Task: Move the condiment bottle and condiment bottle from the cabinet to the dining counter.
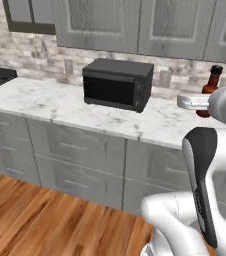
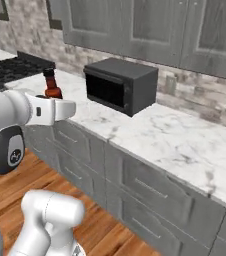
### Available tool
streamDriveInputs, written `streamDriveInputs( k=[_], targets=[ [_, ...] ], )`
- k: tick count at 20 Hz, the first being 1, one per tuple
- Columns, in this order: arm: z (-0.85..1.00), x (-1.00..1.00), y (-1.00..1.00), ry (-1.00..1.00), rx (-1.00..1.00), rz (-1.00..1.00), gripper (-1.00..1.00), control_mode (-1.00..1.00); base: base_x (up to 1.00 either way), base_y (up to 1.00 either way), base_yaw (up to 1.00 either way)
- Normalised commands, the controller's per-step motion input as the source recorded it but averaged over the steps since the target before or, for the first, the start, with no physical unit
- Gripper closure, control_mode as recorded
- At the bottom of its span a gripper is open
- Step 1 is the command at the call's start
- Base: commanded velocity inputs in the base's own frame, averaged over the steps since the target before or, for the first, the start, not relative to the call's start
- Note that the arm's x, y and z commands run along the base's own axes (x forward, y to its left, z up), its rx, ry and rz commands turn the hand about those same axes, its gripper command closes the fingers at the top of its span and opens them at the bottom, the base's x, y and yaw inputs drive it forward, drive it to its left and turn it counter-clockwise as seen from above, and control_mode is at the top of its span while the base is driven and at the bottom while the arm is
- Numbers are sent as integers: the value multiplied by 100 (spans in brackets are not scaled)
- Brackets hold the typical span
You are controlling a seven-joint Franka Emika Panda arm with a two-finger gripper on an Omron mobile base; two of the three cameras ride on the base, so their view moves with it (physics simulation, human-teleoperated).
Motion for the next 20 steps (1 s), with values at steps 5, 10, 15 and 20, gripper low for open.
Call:
streamDriveInputs(
  k=[5,10,15,20],
  targets=[
    [0,0,0,0,0,0,100,100,-10,91,85],
    [0,0,0,0,0,0,100,100,0,91,72],
    [0,0,0,0,0,0,100,100,6,100,29],
    [0,0,0,0,0,0,100,100,17,99,2]
  ],
)
